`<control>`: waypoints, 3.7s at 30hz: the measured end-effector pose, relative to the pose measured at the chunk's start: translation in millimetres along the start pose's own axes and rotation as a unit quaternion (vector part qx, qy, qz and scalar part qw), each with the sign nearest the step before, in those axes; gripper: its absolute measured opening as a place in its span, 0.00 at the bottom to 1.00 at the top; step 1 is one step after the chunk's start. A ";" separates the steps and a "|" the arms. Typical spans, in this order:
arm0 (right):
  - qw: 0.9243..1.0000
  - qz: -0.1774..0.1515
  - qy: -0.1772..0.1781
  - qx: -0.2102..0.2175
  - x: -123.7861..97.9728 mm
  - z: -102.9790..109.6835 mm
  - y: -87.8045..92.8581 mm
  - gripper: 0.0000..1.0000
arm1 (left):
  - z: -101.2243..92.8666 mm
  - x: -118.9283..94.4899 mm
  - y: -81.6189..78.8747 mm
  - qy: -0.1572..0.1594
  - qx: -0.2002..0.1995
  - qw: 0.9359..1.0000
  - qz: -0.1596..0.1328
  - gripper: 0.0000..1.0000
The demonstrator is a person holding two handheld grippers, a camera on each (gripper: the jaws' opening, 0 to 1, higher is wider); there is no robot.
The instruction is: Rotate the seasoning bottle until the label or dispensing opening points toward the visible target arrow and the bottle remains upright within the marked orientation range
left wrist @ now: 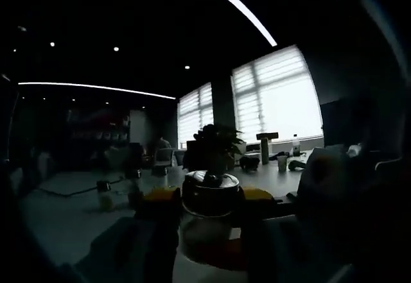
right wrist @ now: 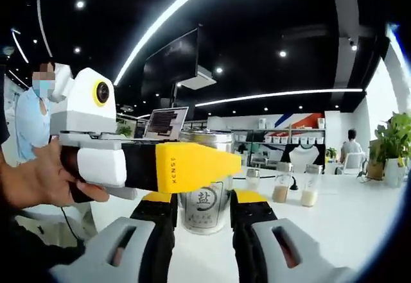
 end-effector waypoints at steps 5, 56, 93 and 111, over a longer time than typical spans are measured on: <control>0.999 -0.010 -0.049 0.008 -3.9 2.7 0.4 0.31 | -3.5 -2.3 1.5 0.034 -0.013 0.999 0.003 0.36; 0.999 0.008 0.021 0.026 0.3 -0.3 5.2 0.31 | -0.7 -2.0 6.3 -0.008 0.060 0.998 0.028 0.35; 0.998 0.040 -0.038 0.038 0.6 -3.3 20.8 0.58 | 94.4 21.7 41.1 -0.022 0.016 0.998 0.053 0.35; 0.997 0.029 -0.033 0.059 -4.2 -15.1 19.8 0.89 | 142.5 23.8 60.7 -0.032 0.015 0.997 0.071 0.35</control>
Point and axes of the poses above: the point that each gripper's makers call its tool centre point, and the gripper's own axes: x roughly forward along the fingers, z roughly to its left, y roughly out of its underside, the point moved 2 cm from there along -x, roughly backward along the fingers, and after that the axes turned 10 degrees about -y, right-handed, at the moved point
